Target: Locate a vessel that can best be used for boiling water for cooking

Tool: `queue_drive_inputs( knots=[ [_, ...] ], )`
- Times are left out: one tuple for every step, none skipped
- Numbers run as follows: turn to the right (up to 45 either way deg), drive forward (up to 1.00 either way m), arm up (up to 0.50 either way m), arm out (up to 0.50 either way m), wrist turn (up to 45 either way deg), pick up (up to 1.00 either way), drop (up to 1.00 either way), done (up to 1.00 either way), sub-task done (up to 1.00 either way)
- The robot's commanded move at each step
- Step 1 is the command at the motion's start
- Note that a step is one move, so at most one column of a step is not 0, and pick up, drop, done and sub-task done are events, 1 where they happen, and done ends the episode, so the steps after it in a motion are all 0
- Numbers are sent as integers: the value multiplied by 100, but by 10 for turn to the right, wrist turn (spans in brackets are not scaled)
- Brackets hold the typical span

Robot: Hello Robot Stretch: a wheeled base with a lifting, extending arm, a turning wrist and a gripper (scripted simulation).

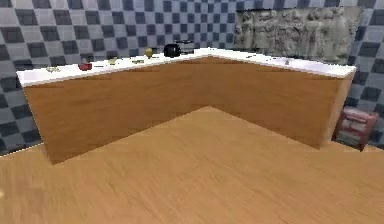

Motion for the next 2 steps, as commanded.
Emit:
queue_drive_inputs(
  knots=[
    [0, 100, 0, 0, 0, 0, 0, 0, 0],
    [0, 100, 0, 0, 0, 0, 0, 0, 0]
  ],
)
